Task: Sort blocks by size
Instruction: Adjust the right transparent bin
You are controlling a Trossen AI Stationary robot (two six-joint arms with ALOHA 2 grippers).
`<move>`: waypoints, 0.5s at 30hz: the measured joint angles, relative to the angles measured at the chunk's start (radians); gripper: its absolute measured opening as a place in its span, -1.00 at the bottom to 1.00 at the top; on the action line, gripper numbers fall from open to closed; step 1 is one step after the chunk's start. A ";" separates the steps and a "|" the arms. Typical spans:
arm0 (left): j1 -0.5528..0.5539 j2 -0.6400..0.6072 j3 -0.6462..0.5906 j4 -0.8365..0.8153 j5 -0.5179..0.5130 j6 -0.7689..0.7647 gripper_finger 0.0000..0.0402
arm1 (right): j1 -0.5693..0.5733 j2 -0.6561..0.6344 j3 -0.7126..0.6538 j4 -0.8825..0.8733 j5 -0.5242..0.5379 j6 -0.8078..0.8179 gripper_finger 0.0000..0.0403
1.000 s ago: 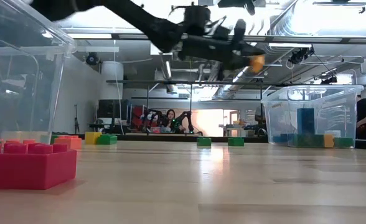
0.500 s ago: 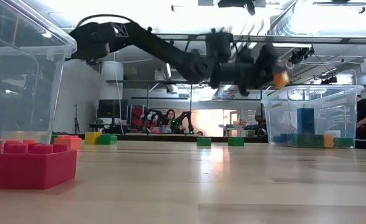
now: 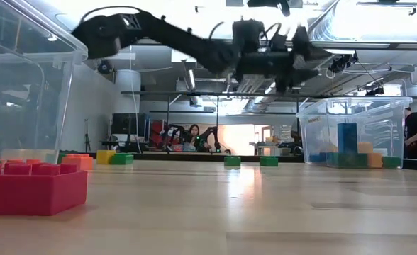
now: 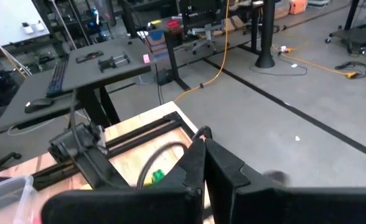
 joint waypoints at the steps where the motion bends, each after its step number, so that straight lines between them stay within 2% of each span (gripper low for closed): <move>1: 0.006 -0.022 0.000 -0.055 0.054 0.004 0.51 | 0.000 0.000 0.000 0.004 0.001 0.005 -1.00; 4: 0.039 -0.133 0.000 -0.375 0.083 0.105 0.50 | -0.004 -0.005 0.000 -0.012 0.026 0.019 -1.00; 7: 0.082 -0.227 0.002 -0.747 -0.073 0.305 0.44 | -0.013 -0.024 0.000 -0.074 0.048 -0.013 -1.00; 9: 0.115 -0.264 0.001 -0.944 -0.142 0.386 0.34 | -0.020 -0.034 0.001 -0.144 0.072 -0.024 -1.00; 12: 0.168 -0.295 0.000 -1.161 -0.185 0.413 -0.02 | -0.033 -0.040 0.001 -0.270 0.147 -0.029 -1.00; 15: 0.213 -0.305 -0.001 -1.265 -0.186 0.414 -0.64 | -0.061 -0.042 -0.019 -0.443 0.280 0.038 -1.00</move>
